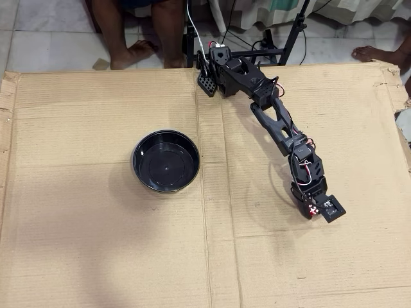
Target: Grasp a lego block and put it in the bin.
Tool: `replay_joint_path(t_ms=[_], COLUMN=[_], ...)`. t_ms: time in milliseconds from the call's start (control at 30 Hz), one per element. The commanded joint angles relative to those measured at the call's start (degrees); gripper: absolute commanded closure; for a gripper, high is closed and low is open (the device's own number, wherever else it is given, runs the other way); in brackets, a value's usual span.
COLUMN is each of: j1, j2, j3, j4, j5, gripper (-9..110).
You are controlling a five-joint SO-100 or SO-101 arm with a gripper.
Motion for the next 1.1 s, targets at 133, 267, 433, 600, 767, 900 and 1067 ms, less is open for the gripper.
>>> replay_joint_path(t_ms=[133,267,433,600,767,900,1067], j1=[0.97,1.49,2.72,3.78,5.36,6.94,8.35], j2=[1.32,1.49,4.13,10.28,14.68,17.93,19.95], j3=[-1.14,-1.67,-0.88,1.93,3.69,3.69,3.69], j4=[-0.35,-0.35,-0.18,5.98,10.63,13.8,14.41], j5=[0.35,0.35,0.09,0.26,0.35,0.35,0.35], gripper=[101,101,101,101,101,101,101])
